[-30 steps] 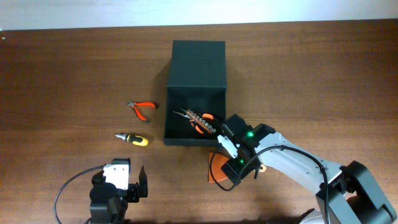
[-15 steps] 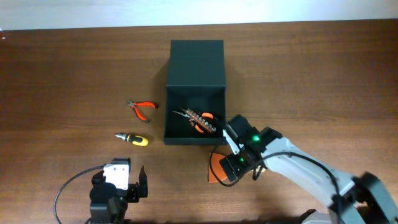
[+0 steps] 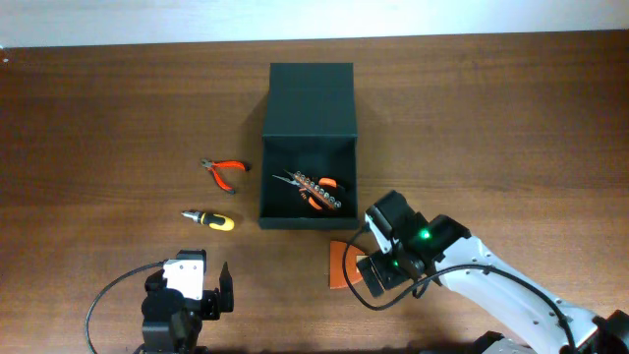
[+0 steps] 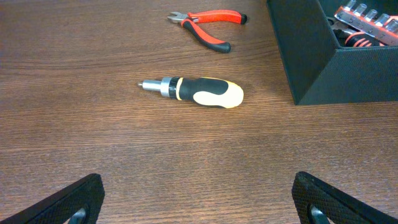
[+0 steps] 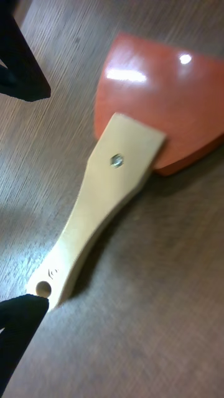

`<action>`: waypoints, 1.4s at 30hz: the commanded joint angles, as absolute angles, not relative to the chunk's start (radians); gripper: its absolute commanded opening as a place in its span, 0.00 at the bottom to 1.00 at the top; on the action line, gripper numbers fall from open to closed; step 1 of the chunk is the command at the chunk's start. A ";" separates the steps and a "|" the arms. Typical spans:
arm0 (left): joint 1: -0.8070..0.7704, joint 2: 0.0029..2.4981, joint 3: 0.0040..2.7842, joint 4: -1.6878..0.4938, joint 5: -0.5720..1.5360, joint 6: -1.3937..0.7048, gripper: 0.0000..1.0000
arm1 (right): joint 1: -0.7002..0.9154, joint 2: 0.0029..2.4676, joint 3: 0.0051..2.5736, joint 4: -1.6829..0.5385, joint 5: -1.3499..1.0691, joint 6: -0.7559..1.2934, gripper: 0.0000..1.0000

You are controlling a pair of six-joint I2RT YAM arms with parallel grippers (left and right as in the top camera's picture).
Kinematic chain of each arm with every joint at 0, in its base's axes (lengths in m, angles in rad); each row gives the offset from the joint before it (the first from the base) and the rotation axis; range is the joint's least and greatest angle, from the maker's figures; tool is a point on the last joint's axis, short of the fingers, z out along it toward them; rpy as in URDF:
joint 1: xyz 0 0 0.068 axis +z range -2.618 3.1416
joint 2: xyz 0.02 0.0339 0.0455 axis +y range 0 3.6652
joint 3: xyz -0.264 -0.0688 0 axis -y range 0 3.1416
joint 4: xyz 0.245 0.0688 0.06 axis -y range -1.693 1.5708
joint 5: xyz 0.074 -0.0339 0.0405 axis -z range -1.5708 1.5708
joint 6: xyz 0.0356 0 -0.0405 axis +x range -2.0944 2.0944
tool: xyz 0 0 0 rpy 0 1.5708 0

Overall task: Pack container
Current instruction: 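Grasp the scraper handle with the right gripper and lift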

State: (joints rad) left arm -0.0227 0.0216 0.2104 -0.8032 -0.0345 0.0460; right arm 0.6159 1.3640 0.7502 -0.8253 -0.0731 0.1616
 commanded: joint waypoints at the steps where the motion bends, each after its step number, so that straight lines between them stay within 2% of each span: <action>1: -0.017 0.014 0.201 -0.802 -0.042 0.062 0.99 | 0.615 1.355 0.725 -0.799 -0.085 0.175 0.99; 8: -0.017 0.014 0.201 -0.802 -0.042 0.062 0.99 | 0.615 1.385 0.722 -0.773 -0.009 0.173 0.99; 21: -0.017 0.014 0.201 -0.802 -0.042 0.061 0.99 | 0.615 1.559 0.718 -0.721 -0.016 0.170 1.00; 25: -0.017 0.014 0.201 -0.802 -0.042 0.061 0.99 | 0.615 1.569 0.718 -0.728 -0.050 0.171 0.86; 30: -0.017 0.014 0.201 -0.802 -0.042 0.062 0.99 | 0.615 1.569 0.718 -0.733 -0.067 0.174 0.47; 32: -0.017 0.014 0.201 -0.802 -0.042 0.061 0.99 | 0.615 1.569 0.718 -0.738 -0.072 0.174 0.41; 37: -0.017 0.014 0.201 -0.802 -0.042 0.061 0.99 | 0.615 1.569 0.718 -0.751 -0.071 0.173 0.34; 42: -0.017 0.014 0.201 -0.802 -0.042 0.062 0.99 | 0.615 1.569 0.718 -0.751 -0.071 0.173 0.17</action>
